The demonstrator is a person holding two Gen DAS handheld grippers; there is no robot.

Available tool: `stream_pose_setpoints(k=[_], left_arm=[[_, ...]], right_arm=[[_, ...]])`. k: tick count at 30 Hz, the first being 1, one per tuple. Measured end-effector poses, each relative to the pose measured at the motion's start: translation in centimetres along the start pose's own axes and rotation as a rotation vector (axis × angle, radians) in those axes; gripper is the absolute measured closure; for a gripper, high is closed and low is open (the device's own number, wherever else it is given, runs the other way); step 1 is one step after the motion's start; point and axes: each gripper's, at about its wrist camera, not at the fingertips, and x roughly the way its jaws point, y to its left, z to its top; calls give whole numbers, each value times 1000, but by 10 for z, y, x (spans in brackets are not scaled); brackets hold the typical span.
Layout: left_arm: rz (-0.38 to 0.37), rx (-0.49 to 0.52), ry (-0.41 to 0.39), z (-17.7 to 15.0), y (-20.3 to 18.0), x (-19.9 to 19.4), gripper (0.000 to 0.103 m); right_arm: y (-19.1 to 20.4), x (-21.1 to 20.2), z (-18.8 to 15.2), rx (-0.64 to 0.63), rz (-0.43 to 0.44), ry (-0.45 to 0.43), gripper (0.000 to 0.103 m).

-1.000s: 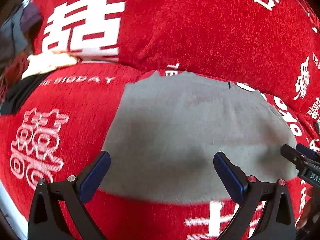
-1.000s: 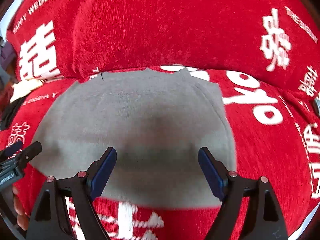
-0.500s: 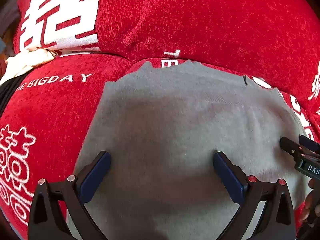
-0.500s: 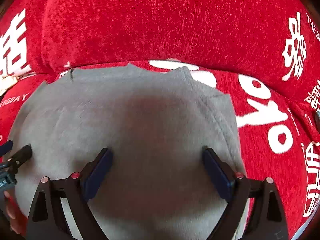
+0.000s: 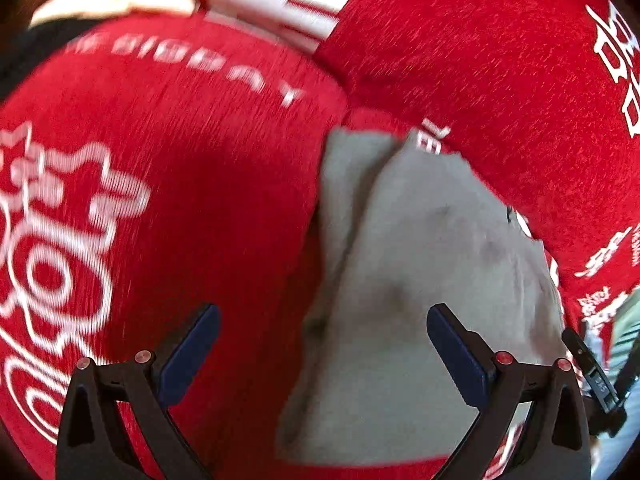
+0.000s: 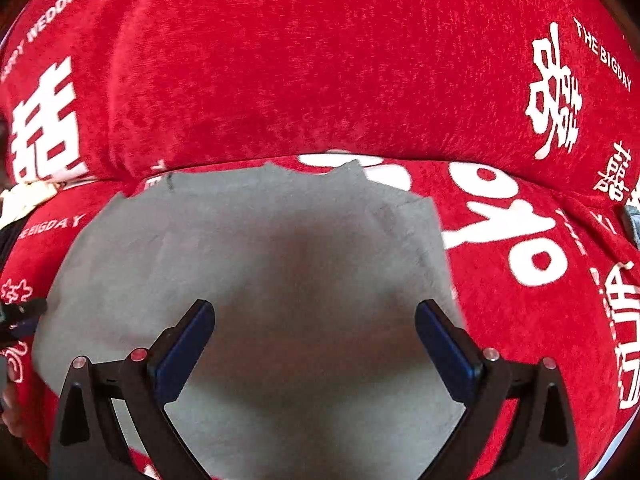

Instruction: Fold small clothes

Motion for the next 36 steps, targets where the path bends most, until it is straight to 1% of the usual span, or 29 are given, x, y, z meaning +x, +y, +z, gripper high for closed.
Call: stream_pose_setpoints(k=[1, 2, 3, 5, 6, 7, 9, 11, 14, 15, 16, 17, 18, 19, 21, 23, 24, 25, 27, 28, 30, 33, 34, 36], left_arm=[[-4, 25, -13, -5, -1, -2, 0], [-12, 47, -8, -7, -5, -1, 0], [-34, 58, 12, -9, -9, 3, 0], [-102, 73, 76, -9, -21, 19, 0], [-80, 92, 82, -9, -28, 27, 0], [-56, 108, 62, -8, -34, 29, 0], [-43, 109, 52, -1, -41, 36, 0], [-43, 102, 52, 8, -44, 42, 0], [-64, 104, 52, 14, -41, 43, 2], [-62, 106, 41, 15, -40, 41, 19], [-73, 130, 8, 15, -40, 33, 38], [-86, 142, 0, 14, -41, 29, 47], [-90, 146, -5, 14, -41, 26, 63], [-92, 158, -12, 13, -42, 21, 70], [-70, 174, -21, 13, -44, 17, 74], [-56, 182, -24, 13, -47, 13, 79], [-53, 183, -25, 15, -49, 12, 80], [-57, 182, -27, 16, -50, 9, 80], [-69, 186, -31, 18, -51, 5, 80], [-68, 189, -28, 18, -51, 6, 80], [-65, 189, -18, 18, -48, 8, 80], [-77, 179, -13, 17, -45, 13, 80], [-83, 173, -10, 18, -43, 14, 80], [-86, 168, -6, 17, -41, 17, 80]], right_arm=[[5, 1, -3, -8, 5, 1, 2], [13, 4, -6, -21, 12, 10, 2], [19, 7, -7, -33, 12, 20, 2], [31, 14, -14, -66, 6, 47, 2], [35, 15, -17, -77, 1, 49, 2], [38, 15, -19, -88, -10, 47, 2], [39, 13, -23, -98, -21, 45, 2], [36, 10, -23, -91, -16, 47, 2], [32, 6, -17, -84, -39, 44, 2], [31, 5, -14, -79, -41, 42, 2], [32, 6, -10, -70, -40, 44, 2], [35, 7, -6, -67, -41, 47, 2], [38, 9, -3, -68, -42, 50, 2], [45, 13, 3, -82, -39, 54, 2], [59, 21, 13, -111, -39, 58, 2], [74, 37, 24, -143, -54, 90, 2], [80, 47, 29, -156, -70, 117, 2], [88, 62, 36, -179, -109, 149, 2], [96, 79, 49, -202, -139, 176, 2], [96, 84, 56, -192, -142, 179, 2], [95, 96, 69, -168, -134, 212, 1], [85, 125, 87, -88, -99, 307, 1], [83, 133, 90, -67, -83, 320, 1], [79, 141, 97, -27, -63, 313, 1]])
